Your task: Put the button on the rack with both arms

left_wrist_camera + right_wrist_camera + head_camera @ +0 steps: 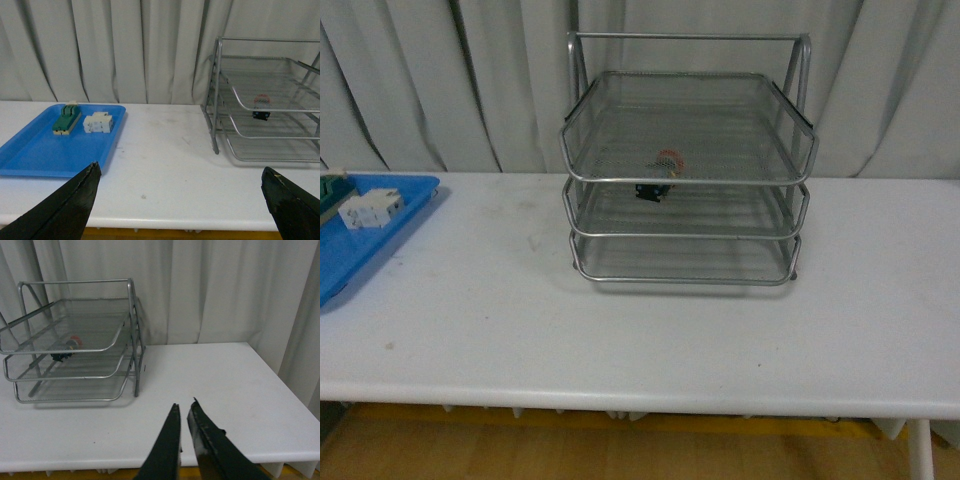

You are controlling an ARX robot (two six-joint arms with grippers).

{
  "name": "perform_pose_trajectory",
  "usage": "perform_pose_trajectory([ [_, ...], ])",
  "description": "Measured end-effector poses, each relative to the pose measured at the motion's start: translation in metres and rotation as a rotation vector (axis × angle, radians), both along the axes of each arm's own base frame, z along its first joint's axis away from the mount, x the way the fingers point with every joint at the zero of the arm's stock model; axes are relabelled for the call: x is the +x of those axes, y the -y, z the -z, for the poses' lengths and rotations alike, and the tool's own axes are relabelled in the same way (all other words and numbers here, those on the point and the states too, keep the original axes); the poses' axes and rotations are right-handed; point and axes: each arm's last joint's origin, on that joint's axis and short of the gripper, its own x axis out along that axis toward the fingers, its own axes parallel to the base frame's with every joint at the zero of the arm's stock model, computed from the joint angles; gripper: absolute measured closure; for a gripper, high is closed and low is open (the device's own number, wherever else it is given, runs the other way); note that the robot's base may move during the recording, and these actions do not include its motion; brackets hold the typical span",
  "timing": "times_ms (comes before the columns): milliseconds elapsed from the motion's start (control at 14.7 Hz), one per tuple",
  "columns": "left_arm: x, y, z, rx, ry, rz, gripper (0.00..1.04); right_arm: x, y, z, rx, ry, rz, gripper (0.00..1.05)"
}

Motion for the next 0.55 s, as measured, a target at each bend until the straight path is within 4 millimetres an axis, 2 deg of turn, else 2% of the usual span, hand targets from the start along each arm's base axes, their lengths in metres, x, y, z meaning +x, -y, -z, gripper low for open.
perform_pose_trajectory([
  [137, 0.0, 0.0, 0.0, 0.0, 0.0, 0.0, 0.07, 0.0, 0.0, 0.0, 0.0, 0.0, 0.0, 0.82],
  [273, 0.0, 0.0, 0.0, 0.0, 0.0, 0.0, 0.07, 0.0, 0.0, 0.0, 0.0, 0.0, 0.0, 0.58],
  [410, 0.0, 0.0, 0.0, 0.0, 0.0, 0.0, 0.07, 0.0, 0.0, 0.0, 0.0, 0.0, 0.0, 0.07],
  [546, 0.0, 0.0, 0.0, 0.0, 0.0, 0.0, 0.07, 0.0, 0.0, 0.0, 0.0, 0.0, 0.0, 0.06],
])
